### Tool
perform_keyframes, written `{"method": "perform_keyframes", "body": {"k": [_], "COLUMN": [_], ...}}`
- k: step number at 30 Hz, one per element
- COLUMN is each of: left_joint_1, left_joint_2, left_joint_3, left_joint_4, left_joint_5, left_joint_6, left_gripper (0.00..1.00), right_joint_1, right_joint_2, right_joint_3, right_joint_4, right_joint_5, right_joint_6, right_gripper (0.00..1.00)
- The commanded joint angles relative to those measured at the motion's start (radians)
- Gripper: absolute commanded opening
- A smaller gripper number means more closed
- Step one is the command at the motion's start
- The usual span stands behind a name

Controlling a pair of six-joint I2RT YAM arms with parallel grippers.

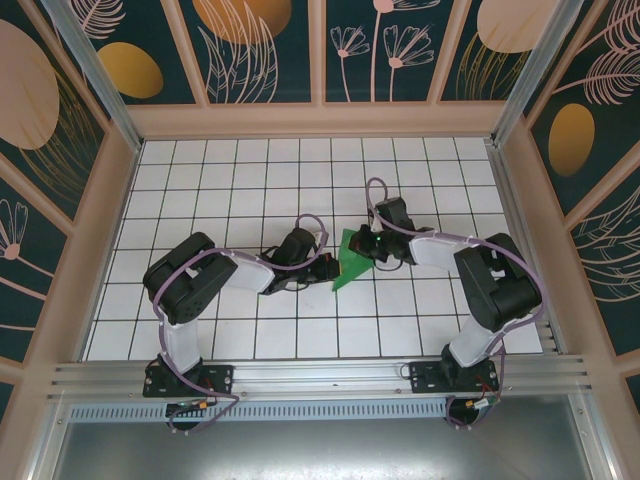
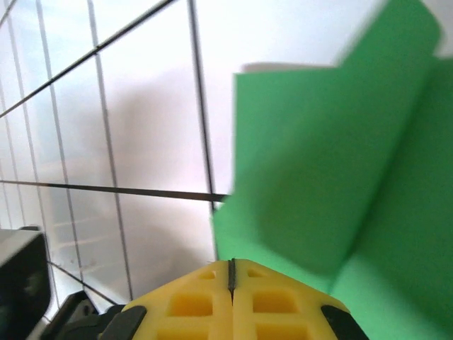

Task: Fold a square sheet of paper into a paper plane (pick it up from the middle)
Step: Fourth fold the wing at the center of the table.

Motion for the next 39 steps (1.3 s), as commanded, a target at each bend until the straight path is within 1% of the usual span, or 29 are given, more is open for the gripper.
{"method": "perform_keyframes", "body": {"k": [1, 6, 19, 26, 30, 35, 39], "left_joint_1": [-0.005, -0.006, -0.005, -0.005, -0.006, -0.006, -0.006], "left_joint_2": [0.039, 0.039, 0.039, 0.032, 0.008, -0.008, 0.008], "left_joint_3": [0.018, 0.021, 0.025, 0.043, 0.071, 0.125, 0.162], "left_joint_4": [-0.053, -0.062, -0.069, -0.075, -0.075, -0.080, -0.099], "left_joint_5": [-0.018, -0.019, -0.015, -0.016, -0.025, -0.035, -0.040], "left_joint_6": [0.033, 0.034, 0.035, 0.050, 0.080, 0.104, 0.113], "left_gripper": [0.00, 0.00, 0.00, 0.00, 0.00, 0.02, 0.04], "right_joint_1": [-0.004, -0.024, -0.107, -0.119, -0.120, -0.121, -0.121], "right_joint_2": [0.023, 0.061, 0.119, 0.135, 0.140, 0.142, 0.142], "right_joint_3": [0.056, 0.065, 0.024, 0.012, 0.006, 0.007, 0.005], "right_joint_4": [-0.045, -0.057, -0.047, -0.047, -0.047, -0.048, -0.049], "right_joint_5": [-0.024, -0.003, 0.034, 0.044, 0.044, 0.044, 0.044], "right_joint_6": [-0.079, -0.085, -0.080, -0.079, -0.086, -0.091, -0.093], "right_gripper": [0.00, 0.00, 0.00, 0.00, 0.00, 0.00, 0.00]}}
